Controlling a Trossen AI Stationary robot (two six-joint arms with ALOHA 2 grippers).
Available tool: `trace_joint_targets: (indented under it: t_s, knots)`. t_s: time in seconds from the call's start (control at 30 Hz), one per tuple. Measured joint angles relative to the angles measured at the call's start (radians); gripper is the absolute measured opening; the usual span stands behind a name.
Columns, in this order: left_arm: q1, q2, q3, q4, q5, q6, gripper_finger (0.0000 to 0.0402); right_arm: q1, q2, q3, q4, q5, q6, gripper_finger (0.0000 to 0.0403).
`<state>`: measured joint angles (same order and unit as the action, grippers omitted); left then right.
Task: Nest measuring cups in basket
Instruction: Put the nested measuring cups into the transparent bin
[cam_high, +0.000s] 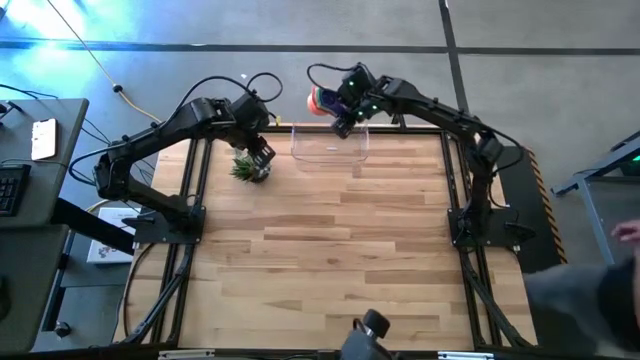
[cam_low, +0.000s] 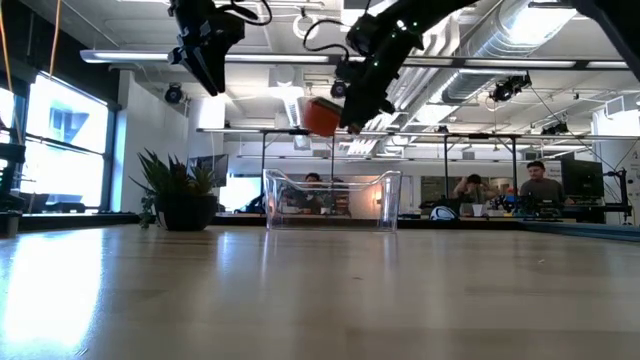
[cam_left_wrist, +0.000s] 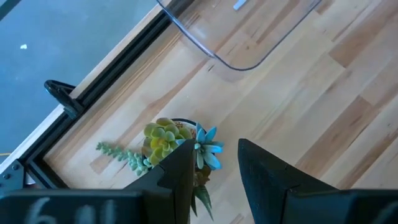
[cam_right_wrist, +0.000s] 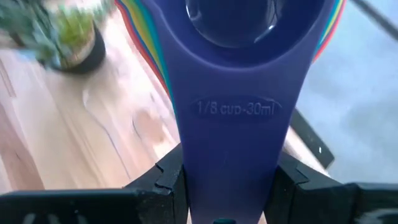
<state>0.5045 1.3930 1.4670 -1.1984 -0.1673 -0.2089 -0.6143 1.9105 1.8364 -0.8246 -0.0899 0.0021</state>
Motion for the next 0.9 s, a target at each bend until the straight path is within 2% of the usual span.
trace_joint_targets:
  t_s: [0.3, 0.57, 0.9]
  knots:
    - [0.000, 0.000, 0.000, 0.000, 0.000, 0.001, 0.0113, 0.036, 0.116, 0.020, -0.159, -0.002, -0.028, 0.0123]
    - [-0.001, 0.000, 0.000, 0.000, 0.000, 0.002, 0.0113, 0.074, 0.205, 0.020, -0.162, 0.009, -0.111, 0.0123]
    - [-0.001, 0.000, 0.000, -0.001, 0.000, 0.002, 0.0113, 0.071, 0.282, 0.020, -0.170, 0.037, -0.138, 0.0123]
